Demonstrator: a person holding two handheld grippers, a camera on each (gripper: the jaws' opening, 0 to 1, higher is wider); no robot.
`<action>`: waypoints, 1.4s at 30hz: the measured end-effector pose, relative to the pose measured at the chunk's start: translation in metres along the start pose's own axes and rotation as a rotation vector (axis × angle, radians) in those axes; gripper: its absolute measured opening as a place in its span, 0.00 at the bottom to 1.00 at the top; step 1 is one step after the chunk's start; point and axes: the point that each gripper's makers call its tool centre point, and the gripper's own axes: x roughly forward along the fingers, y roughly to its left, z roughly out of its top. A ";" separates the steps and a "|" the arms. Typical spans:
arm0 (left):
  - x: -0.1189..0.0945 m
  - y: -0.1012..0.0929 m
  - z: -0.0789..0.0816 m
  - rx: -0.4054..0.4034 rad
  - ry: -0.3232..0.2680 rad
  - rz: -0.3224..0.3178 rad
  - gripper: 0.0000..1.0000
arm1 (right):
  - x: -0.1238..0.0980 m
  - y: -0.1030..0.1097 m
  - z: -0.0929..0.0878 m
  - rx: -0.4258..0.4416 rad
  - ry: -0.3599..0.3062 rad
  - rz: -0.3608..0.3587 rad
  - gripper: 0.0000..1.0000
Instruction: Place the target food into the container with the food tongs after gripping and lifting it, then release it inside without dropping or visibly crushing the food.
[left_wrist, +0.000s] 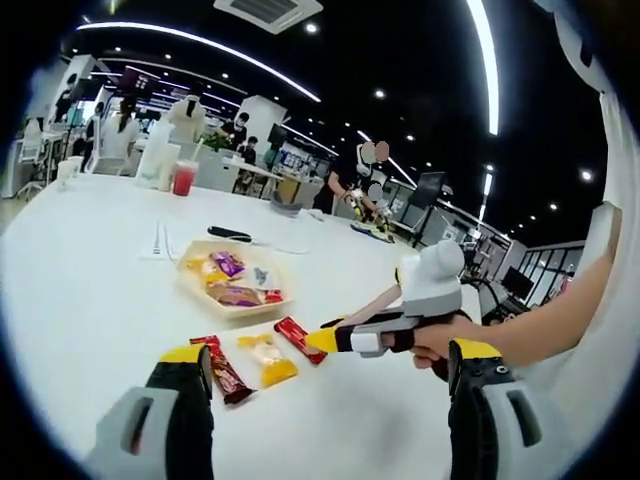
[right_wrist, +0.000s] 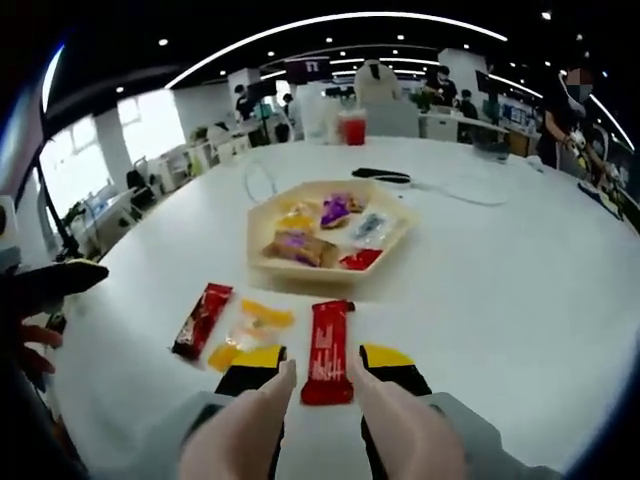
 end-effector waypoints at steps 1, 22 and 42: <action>0.000 0.000 0.000 -0.001 0.001 0.001 0.99 | 0.001 0.000 0.001 0.003 -0.001 0.000 0.28; 0.002 0.005 0.001 -0.014 0.006 0.010 0.99 | 0.015 -0.003 0.003 0.007 0.010 -0.010 0.28; 0.004 0.006 0.005 -0.011 0.004 0.008 0.98 | 0.025 -0.003 0.003 -0.020 0.030 -0.017 0.28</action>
